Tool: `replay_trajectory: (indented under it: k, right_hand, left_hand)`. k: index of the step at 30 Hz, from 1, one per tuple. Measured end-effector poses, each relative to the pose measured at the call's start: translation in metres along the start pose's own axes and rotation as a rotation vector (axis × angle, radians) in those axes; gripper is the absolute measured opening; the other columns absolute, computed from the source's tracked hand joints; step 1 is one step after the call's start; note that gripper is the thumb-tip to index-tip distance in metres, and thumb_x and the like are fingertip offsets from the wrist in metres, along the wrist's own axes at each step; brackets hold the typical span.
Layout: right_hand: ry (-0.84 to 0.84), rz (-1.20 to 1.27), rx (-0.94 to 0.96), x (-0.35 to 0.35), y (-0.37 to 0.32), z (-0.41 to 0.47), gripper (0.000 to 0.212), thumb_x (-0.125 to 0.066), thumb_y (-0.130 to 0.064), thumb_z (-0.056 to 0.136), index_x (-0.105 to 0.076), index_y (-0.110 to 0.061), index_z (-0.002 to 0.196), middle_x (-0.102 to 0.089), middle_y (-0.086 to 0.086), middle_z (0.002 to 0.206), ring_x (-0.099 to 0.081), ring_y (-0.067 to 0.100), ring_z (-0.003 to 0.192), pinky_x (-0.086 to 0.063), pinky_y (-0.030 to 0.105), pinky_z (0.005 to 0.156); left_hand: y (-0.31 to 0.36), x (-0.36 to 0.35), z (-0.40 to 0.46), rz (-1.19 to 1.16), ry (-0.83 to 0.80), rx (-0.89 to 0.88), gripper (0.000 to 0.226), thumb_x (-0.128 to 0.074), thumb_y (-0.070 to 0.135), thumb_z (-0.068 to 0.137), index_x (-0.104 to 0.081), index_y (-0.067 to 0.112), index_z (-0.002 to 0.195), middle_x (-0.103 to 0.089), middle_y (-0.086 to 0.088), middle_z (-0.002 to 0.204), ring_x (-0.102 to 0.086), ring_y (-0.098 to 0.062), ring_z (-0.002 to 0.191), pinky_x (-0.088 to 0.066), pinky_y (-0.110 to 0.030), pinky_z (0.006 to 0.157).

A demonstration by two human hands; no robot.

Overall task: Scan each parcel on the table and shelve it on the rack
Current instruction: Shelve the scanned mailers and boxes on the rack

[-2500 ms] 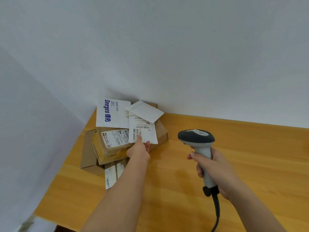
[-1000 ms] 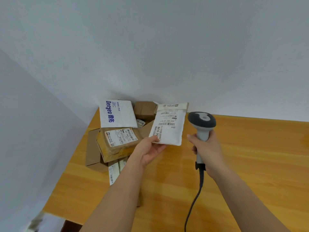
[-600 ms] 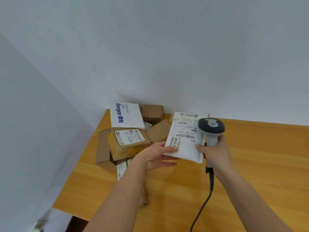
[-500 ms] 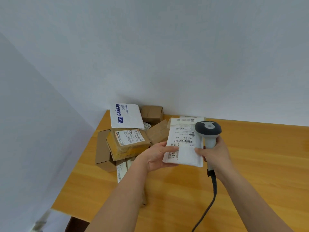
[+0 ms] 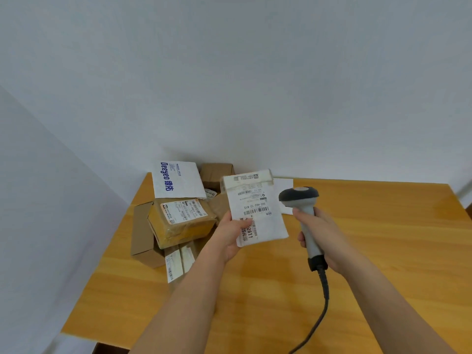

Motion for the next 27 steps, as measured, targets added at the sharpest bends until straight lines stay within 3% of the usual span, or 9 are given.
replay_trajectory:
  k: [4,12,16,27]
  right_hand:
    - [-0.108,0.032,0.068,-0.004,-0.014,-0.011,0.02,-0.058,-0.032,0.098,-0.055,-0.019,0.113,-0.059,0.006,0.093,-0.054,0.015,0.059,-0.047,0.033,0.062]
    - [-0.19,0.023,0.148,-0.013,-0.039,-0.031,0.02,-0.053,-0.028,0.1,-0.059,-0.016,0.115,-0.062,0.009,0.106,-0.058,0.013,0.059,-0.049,0.029,0.059]
    - [-0.216,0.005,0.136,-0.021,-0.044,-0.038,0.024,-0.055,-0.029,0.098,-0.061,-0.011,0.113,-0.063,0.007,0.101,-0.056,0.013,0.056,-0.048,0.025,0.054]
    - [-0.239,-0.013,0.152,-0.041,-0.061,-0.063,0.027,-0.055,-0.027,0.097,-0.062,-0.005,0.11,-0.063,0.008,0.094,-0.055,0.013,0.056,-0.048,0.027,0.055]
  left_hand:
    - [0.008,0.001,-0.001,-0.045,0.051,-0.086,0.052,-0.057,-0.01,0.091,-0.054,0.023,0.132,-0.071,-0.007,0.118,-0.069,-0.031,0.105,-0.058,-0.053,0.084]
    - [0.027,0.011,-0.005,-0.097,0.192,-0.186,0.048,-0.058,-0.008,0.091,-0.052,0.018,0.131,-0.068,-0.006,0.116,-0.067,-0.028,0.103,-0.058,-0.048,0.083]
    - [0.03,0.021,-0.003,-0.114,0.255,-0.184,0.05,-0.06,-0.007,0.091,-0.052,0.019,0.132,-0.066,-0.008,0.125,-0.067,-0.028,0.104,-0.059,-0.046,0.081]
    - [0.034,0.045,-0.002,-0.135,0.296,-0.175,0.061,-0.064,-0.008,0.087,-0.049,0.023,0.137,-0.065,-0.006,0.126,-0.069,-0.029,0.101,-0.058,-0.054,0.085]
Point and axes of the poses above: each hand's wrist, its own z-axis towards the middle knuckle, its own x-axis out of the back of the hand, y = z × x, the point moved 5 cm from there along z, towards the middle knuckle
